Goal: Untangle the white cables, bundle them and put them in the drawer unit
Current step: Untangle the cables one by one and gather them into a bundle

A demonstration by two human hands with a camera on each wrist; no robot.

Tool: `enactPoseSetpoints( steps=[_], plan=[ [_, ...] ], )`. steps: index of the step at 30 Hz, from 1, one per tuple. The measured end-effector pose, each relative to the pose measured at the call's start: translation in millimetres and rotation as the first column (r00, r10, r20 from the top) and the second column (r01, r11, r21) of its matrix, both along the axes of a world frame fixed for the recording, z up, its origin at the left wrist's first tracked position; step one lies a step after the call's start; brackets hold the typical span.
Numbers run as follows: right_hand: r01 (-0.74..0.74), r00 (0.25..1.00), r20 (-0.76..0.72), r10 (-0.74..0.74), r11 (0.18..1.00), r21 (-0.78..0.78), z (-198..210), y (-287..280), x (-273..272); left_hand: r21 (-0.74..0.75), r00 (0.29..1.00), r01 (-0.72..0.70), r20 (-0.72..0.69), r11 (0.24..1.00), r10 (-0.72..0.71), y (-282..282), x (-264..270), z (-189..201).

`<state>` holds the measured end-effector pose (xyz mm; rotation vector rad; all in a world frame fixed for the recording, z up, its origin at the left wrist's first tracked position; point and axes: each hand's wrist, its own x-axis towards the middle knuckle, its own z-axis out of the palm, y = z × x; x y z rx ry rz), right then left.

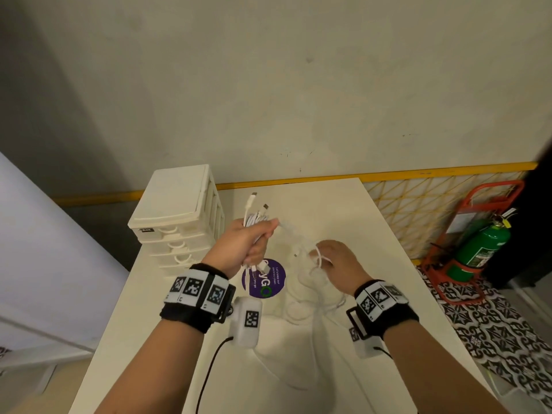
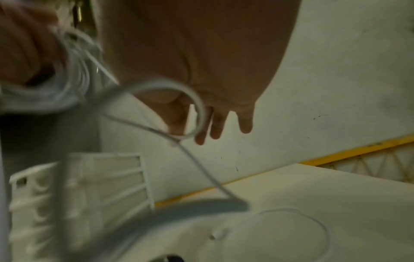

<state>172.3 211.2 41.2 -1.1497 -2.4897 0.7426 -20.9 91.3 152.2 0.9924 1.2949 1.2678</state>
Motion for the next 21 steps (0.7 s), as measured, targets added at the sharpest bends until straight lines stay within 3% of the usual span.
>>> enactPoseSetpoints(
  steps=[2, 4, 5, 6, 7, 8, 10, 11, 12, 14, 16, 18, 21],
  plan=[
    [0.148, 0.96, -0.228, -0.163, 0.985, -0.085, 15, -1, 0, -0.063, 0.991, -0.069, -0.116, 0.996, 0.061, 2, 1, -1],
    [0.333, 0.761, -0.529, -0.375, 0.926, -0.177, 37, -5, 0, -0.101, 0.976, -0.112, -0.196, 0.989, 0.091, 3, 2, -5],
    [0.38, 0.653, -0.642, -0.402, 0.907, -0.181, 49, -8, -1, -0.117, 0.971, -0.133, -0.213, 0.984, 0.106, 4, 3, -7],
    [0.369, 0.598, -0.715, -0.362, 0.916, -0.156, 59, -13, -4, -0.13, 0.97, -0.147, -0.213, 0.981, 0.117, 4, 4, -9],
    [0.295, 0.616, -0.74, -0.269, 0.95, -0.1, 68, -19, -8, -0.138, 0.972, -0.151, -0.2, 0.979, 0.122, 4, 4, -10],
    [0.181, 0.692, -0.708, -0.141, 0.983, -0.019, 73, -26, -12, -0.138, 0.977, -0.143, -0.178, 0.98, 0.117, 4, 6, -10],
    [-0.065, 0.875, -0.475, 0.093, 0.995, 0.075, 65, -35, -28, -0.122, 0.989, -0.087, -0.132, 0.989, 0.071, 2, 10, -7],
    [-0.14, 0.917, -0.367, 0.153, 0.988, 0.062, 57, -38, -34, -0.11, 0.993, -0.048, -0.109, 0.993, 0.036, 1, 12, -5],
    [-0.163, 0.93, -0.329, 0.163, 0.986, 0.026, 50, -39, -38, -0.101, 0.996, -0.011, -0.089, 0.995, 0.002, 1, 14, -4],
    [-0.101, 0.902, -0.424, 0.086, 0.995, -0.012, 49, -34, -40, -0.11, 0.995, 0.049, -0.086, 0.993, -0.059, -1, 18, -4],
    [0.013, 0.866, -0.499, 0.035, 0.996, 0.092, 61, -21, -36, -0.155, 0.985, 0.107, -0.117, 0.982, -0.126, -5, 22, -8],
    [0.019, 0.863, -0.498, 0.082, 0.981, 0.194, 81, -9, -33, -0.174, 0.977, 0.159, -0.111, 0.972, -0.18, -9, 27, -13],
    [-0.045, 0.897, -0.424, 0.125, 0.98, 0.194, 88, -3, -37, -0.013, 0.963, 0.251, 0.107, 0.968, -0.249, -8, 34, -14]
  ],
)
